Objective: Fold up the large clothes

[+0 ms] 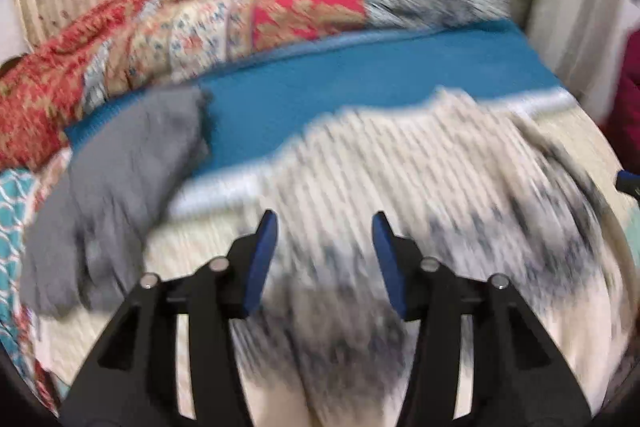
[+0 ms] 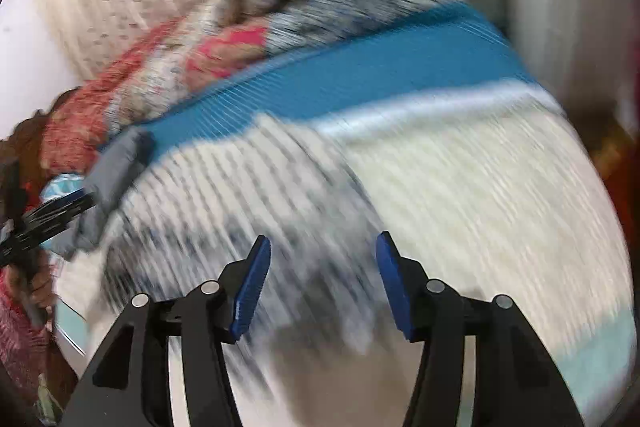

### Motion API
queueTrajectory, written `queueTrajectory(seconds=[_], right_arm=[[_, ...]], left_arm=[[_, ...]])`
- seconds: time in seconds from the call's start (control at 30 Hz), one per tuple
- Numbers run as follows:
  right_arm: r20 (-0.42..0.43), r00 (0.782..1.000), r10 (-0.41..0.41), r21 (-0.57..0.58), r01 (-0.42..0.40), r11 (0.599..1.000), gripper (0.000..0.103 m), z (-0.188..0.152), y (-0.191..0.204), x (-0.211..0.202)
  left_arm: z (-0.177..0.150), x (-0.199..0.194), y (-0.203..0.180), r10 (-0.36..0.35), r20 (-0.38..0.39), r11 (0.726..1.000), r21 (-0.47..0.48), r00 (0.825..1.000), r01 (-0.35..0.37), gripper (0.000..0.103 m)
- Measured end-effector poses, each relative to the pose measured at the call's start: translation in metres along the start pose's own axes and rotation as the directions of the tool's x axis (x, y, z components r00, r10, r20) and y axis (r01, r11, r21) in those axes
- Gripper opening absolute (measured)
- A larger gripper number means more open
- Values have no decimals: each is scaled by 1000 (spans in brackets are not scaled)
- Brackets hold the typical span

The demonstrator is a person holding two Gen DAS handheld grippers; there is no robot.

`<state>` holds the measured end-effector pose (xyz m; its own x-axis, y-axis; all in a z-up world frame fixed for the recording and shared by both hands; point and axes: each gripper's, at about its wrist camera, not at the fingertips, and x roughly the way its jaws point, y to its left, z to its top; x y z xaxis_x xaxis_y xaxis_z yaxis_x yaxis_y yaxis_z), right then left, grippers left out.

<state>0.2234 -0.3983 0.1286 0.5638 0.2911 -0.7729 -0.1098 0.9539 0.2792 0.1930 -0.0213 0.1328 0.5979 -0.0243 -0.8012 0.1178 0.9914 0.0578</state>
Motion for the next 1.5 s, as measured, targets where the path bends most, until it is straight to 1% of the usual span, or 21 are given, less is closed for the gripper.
queueTrajectory(seconds=[0.13, 0.23, 0.3, 0.37, 0.4, 0.43, 0.47, 0.5, 0.53, 0.57, 0.67, 0.73, 0.77, 0.8, 0.9, 1.0, 1.07, 1.13, 1.23, 1.37, 1.5], right_arm=[[-65, 992, -106, 5, 107, 994, 49, -82, -11, -30], [-109, 958, -267, -11, 267, 964, 49, -107, -22, -18], [-176, 962, -208, 81, 225, 971, 2, -110, -43, -2], [-164, 970, -178, 126, 199, 972, 0, -94, -53, -3], [-110, 965, -239, 100, 250, 963, 0, -72, -55, -12], [-47, 947, -317, 74, 320, 944, 0, -49, -58, -22], [46, 889, -456, 34, 455, 890, 0, -13, -65, -33], [114, 818, -564, -11, 569, 823, 0, 16, -71, -36], [128, 775, -619, -49, 629, 776, 1, 42, -82, -30], [79, 773, -630, -49, 634, 772, 4, 59, -96, -21], [-60, 824, -564, 54, 567, 822, 7, 76, -118, -3], [-37, 841, -540, 84, 541, 837, 13, 70, -110, -5], [-10, 859, -512, 92, 511, 855, 16, 58, -104, -9], [4, 878, -479, 102, 476, 874, 18, 49, -98, -11], [57, 910, -410, 105, 403, 909, 24, 24, -79, -26], [106, 955, -278, 84, 269, 959, 43, 0, -53, -43], [121, 974, -194, 45, 190, 981, 58, -16, -29, -47], [127, 982, -140, -7, 142, 990, 67, -37, 7, -47], [95, 995, -35, -77, 42, 996, 67, -61, 51, -41], [5, 993, 115, -109, -114, 988, 68, -94, 111, -24], [-104, 976, 193, -88, -202, 975, 67, -119, 153, -2]], left_arm=[[-82, -14, -25, -70, -75, 997, 20, 995, 72, 47], [-124, -8, -40, -95, -161, 995, -26, 982, 92, 47], [-136, -2, -45, -66, -199, 998, -25, 978, 62, 47], [-147, 3, -52, -5, -231, 1000, -7, 973, 3, 47], [-149, 3, -53, 17, -239, 1000, 2, 971, -17, 47], [-150, 2, -53, 25, -239, 1000, 6, 971, -24, 47], [-150, 0, -54, 34, -238, 999, 9, 971, -32, 47], [-149, -2, -54, 45, -237, 999, 11, 970, -43, 47], [-147, -5, -53, 46, -237, 999, 7, 970, -46, 47], [-145, -9, -52, 43, -234, 999, -7, 971, -46, 47], [-141, -24, -45, 12, -208, 998, -51, 978, -24, 47], [-142, -33, -41, -2, -187, 998, -59, 982, -9, 47], [-143, -36, -37, 1, -182, 998, -56, 983, -11, 47], [-144, -39, -32, 11, -181, 998, -54, 983, -21, 47], [-145, -47, -6, 52, -179, 994, -88, 983, -68, 47], [-150, -58, 31, 104, -167, 977, -167, 980, -132, 47], [-157, -61, 59, 130, -189, 958, -228, 973, -172, 47], [-166, -64, 78, 131, -201, 943, -276, 971, -185, 47], [-181, -73, 99, 101, -184, 925, -343, 978, -160, 47], [-198, -68, 112, -34, -186, 899, -436, 982, -51, 57], [-213, -53, 108, -143, -216, 885, -465, 966, 28, 58]])
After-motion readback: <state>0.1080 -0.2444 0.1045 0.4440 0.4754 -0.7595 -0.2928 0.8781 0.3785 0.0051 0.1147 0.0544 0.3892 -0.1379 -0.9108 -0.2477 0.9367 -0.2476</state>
